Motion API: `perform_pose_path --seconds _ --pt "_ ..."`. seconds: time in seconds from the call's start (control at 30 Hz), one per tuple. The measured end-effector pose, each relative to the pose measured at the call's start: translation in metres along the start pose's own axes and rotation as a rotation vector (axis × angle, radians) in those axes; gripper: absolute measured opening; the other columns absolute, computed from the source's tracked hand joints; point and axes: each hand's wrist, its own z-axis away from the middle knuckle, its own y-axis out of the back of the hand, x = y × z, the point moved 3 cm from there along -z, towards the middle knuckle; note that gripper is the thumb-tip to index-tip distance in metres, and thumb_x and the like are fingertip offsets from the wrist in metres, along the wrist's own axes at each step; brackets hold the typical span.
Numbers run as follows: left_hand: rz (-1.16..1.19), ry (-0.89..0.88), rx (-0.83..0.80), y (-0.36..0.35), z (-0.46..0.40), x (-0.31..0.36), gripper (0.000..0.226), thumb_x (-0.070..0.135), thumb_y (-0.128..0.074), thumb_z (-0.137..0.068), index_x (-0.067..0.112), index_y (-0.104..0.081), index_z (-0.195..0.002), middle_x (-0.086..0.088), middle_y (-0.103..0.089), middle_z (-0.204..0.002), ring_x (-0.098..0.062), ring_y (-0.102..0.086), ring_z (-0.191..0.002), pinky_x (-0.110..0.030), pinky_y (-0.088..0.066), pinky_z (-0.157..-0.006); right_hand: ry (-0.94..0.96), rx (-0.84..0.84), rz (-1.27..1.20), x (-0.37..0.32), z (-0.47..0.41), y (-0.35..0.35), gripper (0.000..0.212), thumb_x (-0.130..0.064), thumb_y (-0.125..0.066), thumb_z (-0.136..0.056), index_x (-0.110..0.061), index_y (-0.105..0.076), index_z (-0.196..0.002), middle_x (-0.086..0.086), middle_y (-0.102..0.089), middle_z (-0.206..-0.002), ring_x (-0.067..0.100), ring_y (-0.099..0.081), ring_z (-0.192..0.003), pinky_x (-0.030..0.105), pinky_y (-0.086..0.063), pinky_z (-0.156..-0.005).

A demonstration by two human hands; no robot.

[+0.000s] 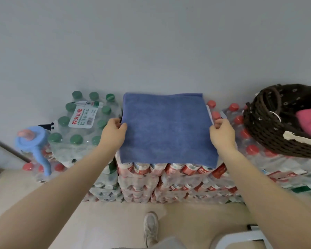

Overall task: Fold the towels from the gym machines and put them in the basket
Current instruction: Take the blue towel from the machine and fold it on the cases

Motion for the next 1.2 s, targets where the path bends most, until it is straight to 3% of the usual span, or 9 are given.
perform_pose_path --seconds 0.13,0.27,0.33,0.43,0.63,0.9,1.0,1.07,1.2 --pt "-0.009 -0.001 0.081 0.005 0.034 -0.024 0.037 0.025 -0.041 -0.097 0.005 -0.044 -0.127 0.0 -0.049 -0.105 -0.018 -0.046 -0.093 -0.031 -0.036 -0.079 0.023 0.004 0.106 0.016 0.028 0.009 0.012 -0.016 -0.048 -0.091 -0.007 -0.051 -0.099 0.004 -0.05 -0.088 0.022 -0.046 -0.079 0.03 -0.039 -0.072" --pt "0.026 0.124 -0.006 -0.001 0.052 -0.055 0.028 0.03 -0.04 -0.096 0.005 -0.052 -0.103 -0.006 -0.052 -0.093 -0.022 -0.048 -0.08 -0.03 -0.039 -0.068 -0.101 -0.127 0.012 0.039 0.057 0.006 0.026 -0.02 -0.05 -0.091 -0.007 -0.044 -0.07 0.005 -0.043 -0.064 0.025 -0.043 -0.071 0.029 -0.034 -0.054" --pt "0.096 0.197 -0.089 -0.008 0.061 -0.062 0.024 0.032 -0.041 -0.096 0.011 -0.048 -0.088 -0.004 -0.046 -0.083 -0.021 -0.045 -0.081 -0.029 -0.035 -0.07 -0.204 -0.221 -0.101 0.047 0.069 0.002 0.018 -0.022 -0.054 -0.09 -0.006 -0.057 -0.084 0.01 -0.055 -0.078 0.026 -0.05 -0.079 0.033 -0.043 -0.065" --pt "0.181 0.238 -0.159 -0.013 0.069 -0.061 0.03 0.03 -0.045 -0.096 0.006 -0.05 -0.113 -0.004 -0.053 -0.099 -0.021 -0.044 -0.095 -0.032 -0.034 -0.081 -0.308 -0.259 -0.312 0.05 0.076 0.006 0.029 -0.02 -0.054 -0.092 -0.003 -0.057 -0.115 0.011 -0.061 -0.107 0.03 -0.058 -0.099 0.038 -0.049 -0.083" --pt "0.427 0.322 -0.201 -0.011 0.078 -0.053 0.035 0.025 -0.046 -0.096 0.007 -0.045 -0.126 -0.01 -0.055 -0.12 -0.025 -0.055 -0.097 -0.035 -0.047 -0.085 -0.36 -0.266 -0.577 0.051 0.084 0.022 0.027 -0.015 -0.045 -0.097 -0.009 -0.05 -0.122 0.007 -0.057 -0.114 0.028 -0.058 -0.103 0.037 -0.048 -0.089" --pt "0.451 0.121 -0.137 0.017 0.103 -0.06 0.016 0.024 -0.052 -0.092 0.015 -0.049 -0.08 -0.004 -0.046 -0.067 -0.018 -0.04 -0.06 -0.036 -0.037 -0.065 -0.163 0.051 -0.611 0.064 0.118 0.033 0.022 -0.006 -0.043 -0.09 -0.023 -0.055 -0.083 0.001 -0.049 -0.074 0.01 -0.039 -0.046 0.02 -0.033 -0.041" --pt "0.533 0.055 -0.108 0.025 0.109 -0.059 0.014 0.02 -0.055 -0.091 0.017 -0.045 -0.101 -0.002 -0.05 -0.079 -0.014 -0.045 -0.059 -0.027 -0.042 -0.06 -0.168 0.06 -0.752 0.067 0.136 0.038 0.032 0.002 -0.041 -0.087 -0.015 -0.059 -0.066 0.003 -0.052 -0.072 0.005 -0.045 -0.038 0.016 -0.038 -0.04" --pt "0.519 -0.007 -0.128 0.031 0.111 -0.056 0.021 0.018 -0.055 -0.092 0.027 -0.045 -0.108 -0.001 -0.053 -0.089 -0.013 -0.049 -0.062 -0.025 -0.046 -0.061 -0.19 0.062 -0.782 0.065 0.142 0.04 0.034 0.004 -0.037 -0.086 -0.013 -0.061 -0.068 0.005 -0.056 -0.074 0.004 -0.052 -0.042 0.015 -0.045 -0.046" --pt "0.398 -0.11 -0.153 0.039 0.113 -0.044 0.015 0.015 -0.056 -0.09 0.019 -0.063 -0.078 0.002 -0.057 -0.078 -0.012 -0.05 -0.068 -0.015 -0.046 -0.06 -0.206 -0.046 -0.777 0.053 0.137 0.039 0.033 0.005 -0.033 -0.09 -0.013 -0.061 -0.092 0.006 -0.066 -0.084 0.013 -0.064 -0.072 0.025 -0.052 -0.074"
